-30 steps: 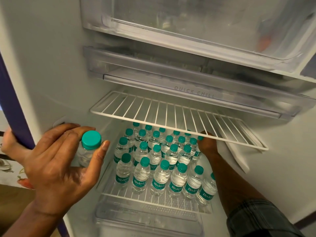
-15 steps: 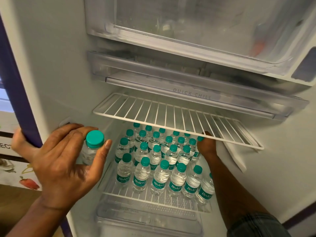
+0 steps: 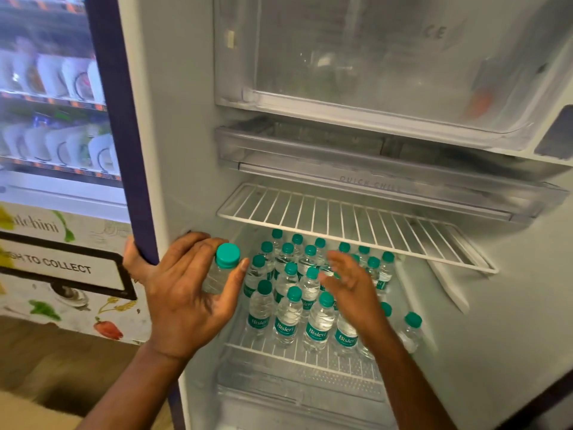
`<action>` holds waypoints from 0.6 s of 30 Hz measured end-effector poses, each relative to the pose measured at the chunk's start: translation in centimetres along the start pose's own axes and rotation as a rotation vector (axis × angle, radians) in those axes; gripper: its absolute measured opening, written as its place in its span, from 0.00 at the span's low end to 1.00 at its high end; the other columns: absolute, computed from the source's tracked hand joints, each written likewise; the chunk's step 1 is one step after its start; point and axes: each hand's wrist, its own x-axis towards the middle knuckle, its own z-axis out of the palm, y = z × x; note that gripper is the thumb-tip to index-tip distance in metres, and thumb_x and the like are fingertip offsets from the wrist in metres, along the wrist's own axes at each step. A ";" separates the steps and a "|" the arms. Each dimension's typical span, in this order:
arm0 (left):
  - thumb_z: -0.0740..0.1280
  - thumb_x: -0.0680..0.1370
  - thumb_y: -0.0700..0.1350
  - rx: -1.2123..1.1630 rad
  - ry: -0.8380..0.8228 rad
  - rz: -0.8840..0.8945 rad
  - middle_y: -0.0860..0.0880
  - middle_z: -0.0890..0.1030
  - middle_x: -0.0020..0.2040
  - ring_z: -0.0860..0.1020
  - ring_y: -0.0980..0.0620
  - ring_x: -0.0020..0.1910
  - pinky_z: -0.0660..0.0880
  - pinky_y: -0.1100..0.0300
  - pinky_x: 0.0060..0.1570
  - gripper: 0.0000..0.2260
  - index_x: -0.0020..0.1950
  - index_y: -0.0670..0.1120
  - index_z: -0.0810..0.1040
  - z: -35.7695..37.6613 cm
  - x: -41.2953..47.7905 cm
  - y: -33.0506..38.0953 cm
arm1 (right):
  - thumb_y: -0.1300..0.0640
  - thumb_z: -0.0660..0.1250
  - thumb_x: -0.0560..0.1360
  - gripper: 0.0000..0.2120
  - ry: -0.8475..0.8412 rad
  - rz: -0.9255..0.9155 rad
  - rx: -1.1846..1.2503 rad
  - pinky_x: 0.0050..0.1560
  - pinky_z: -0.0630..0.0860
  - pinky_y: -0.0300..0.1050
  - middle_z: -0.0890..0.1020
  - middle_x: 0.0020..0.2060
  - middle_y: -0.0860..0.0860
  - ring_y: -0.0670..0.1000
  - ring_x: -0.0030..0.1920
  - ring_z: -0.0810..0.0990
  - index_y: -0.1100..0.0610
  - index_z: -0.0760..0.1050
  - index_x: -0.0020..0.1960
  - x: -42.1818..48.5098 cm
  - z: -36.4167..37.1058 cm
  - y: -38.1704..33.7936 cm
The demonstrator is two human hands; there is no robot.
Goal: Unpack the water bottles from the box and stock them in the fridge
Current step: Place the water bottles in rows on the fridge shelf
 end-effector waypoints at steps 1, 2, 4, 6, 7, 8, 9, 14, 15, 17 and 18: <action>0.73 0.77 0.54 -0.018 -0.017 -0.004 0.49 0.86 0.48 0.80 0.49 0.58 0.57 0.28 0.66 0.14 0.49 0.43 0.85 -0.2 0.0 0.0 | 0.55 0.70 0.77 0.22 -0.140 -0.016 0.060 0.55 0.77 0.36 0.73 0.68 0.42 0.33 0.56 0.77 0.44 0.71 0.68 -1.7 1.2 -1.2; 0.72 0.77 0.54 -0.044 -0.034 -0.013 0.49 0.86 0.49 0.80 0.50 0.58 0.57 0.28 0.67 0.14 0.49 0.43 0.85 -0.5 0.1 0.1 | 0.54 0.71 0.75 0.22 -0.261 -0.028 0.120 0.61 0.77 0.41 0.74 0.68 0.41 0.34 0.59 0.76 0.42 0.72 0.68 -3.1 2.3 -2.2; 0.71 0.77 0.55 -0.125 -0.071 -0.042 0.51 0.85 0.51 0.79 0.53 0.60 0.58 0.27 0.67 0.14 0.50 0.44 0.86 -1.2 0.2 0.4 | 0.54 0.73 0.74 0.26 -0.422 -0.055 0.220 0.70 0.71 0.49 0.75 0.68 0.40 0.39 0.67 0.72 0.43 0.71 0.69 -5.3 4.4 -4.0; 0.69 0.78 0.56 -0.222 -0.113 -0.095 0.57 0.82 0.56 0.77 0.59 0.63 0.58 0.26 0.67 0.15 0.54 0.46 0.85 -2.1 0.4 0.8 | 0.59 0.72 0.75 0.28 -0.518 -0.098 0.313 0.71 0.70 0.52 0.75 0.68 0.43 0.44 0.70 0.71 0.48 0.68 0.72 -6.5 6.0 -5.5; 0.69 0.78 0.57 -0.261 -0.134 -0.130 0.59 0.80 0.58 0.75 0.63 0.64 0.57 0.27 0.69 0.15 0.55 0.48 0.85 -2.5 0.5 0.9 | 0.61 0.71 0.76 0.28 -0.550 -0.115 0.355 0.70 0.71 0.52 0.76 0.68 0.44 0.46 0.70 0.72 0.49 0.67 0.73 -7.0 6.6 -6.4; 0.69 0.78 0.58 -0.288 -0.156 -0.169 0.61 0.79 0.60 0.72 0.67 0.66 0.56 0.29 0.71 0.15 0.57 0.50 0.85 -3.0 0.6 1.0 | 0.63 0.69 0.77 0.27 -0.565 -0.121 0.392 0.68 0.73 0.50 0.77 0.67 0.45 0.47 0.69 0.74 0.50 0.67 0.73 -7.3 7.0 -7.1; 0.68 0.78 0.60 -0.302 -0.180 -0.208 0.62 0.78 0.61 0.71 0.69 0.67 0.55 0.32 0.73 0.15 0.57 0.52 0.85 -3.3 0.8 1.1 | 0.63 0.69 0.77 0.27 -0.567 -0.123 0.415 0.66 0.74 0.49 0.78 0.66 0.46 0.47 0.68 0.75 0.50 0.67 0.72 -7.5 7.3 -7.7; 0.64 0.74 0.69 -0.337 -0.287 -0.412 0.64 0.78 0.63 0.60 0.77 0.69 0.50 0.42 0.77 0.20 0.58 0.61 0.82 -4.8 1.5 1.8 | 0.61 0.68 0.77 0.25 -0.534 -0.111 0.442 0.66 0.75 0.50 0.80 0.63 0.50 0.49 0.65 0.78 0.52 0.67 0.72 -7.9 7.9 -9.1; 0.64 0.73 0.70 -0.347 -0.301 -0.462 0.63 0.78 0.62 0.58 0.79 0.68 0.51 0.42 0.78 0.19 0.57 0.63 0.81 -5.0 1.6 2.0 | 0.61 0.68 0.77 0.25 -0.537 -0.102 0.444 0.65 0.75 0.48 0.80 0.63 0.50 0.49 0.65 0.78 0.52 0.67 0.72 -8.0 7.8 -9.4; 0.67 0.72 0.72 -0.350 -0.332 -0.561 0.63 0.79 0.60 0.59 0.69 0.71 0.54 0.42 0.78 0.17 0.55 0.64 0.79 -5.3 2.0 2.6 | 0.59 0.67 0.78 0.25 -0.543 -0.099 0.441 0.64 0.76 0.46 0.80 0.63 0.49 0.49 0.64 0.78 0.52 0.66 0.73 -8.2 7.9 -9.7; 0.69 0.72 0.73 -0.347 -0.346 -0.603 0.64 0.79 0.58 0.59 0.63 0.73 0.54 0.44 0.77 0.18 0.54 0.64 0.79 -5.3 2.1 2.9 | 0.57 0.67 0.78 0.25 -0.540 -0.100 0.432 0.64 0.75 0.46 0.80 0.63 0.49 0.48 0.64 0.78 0.51 0.66 0.74 -8.3 8.0 -9.7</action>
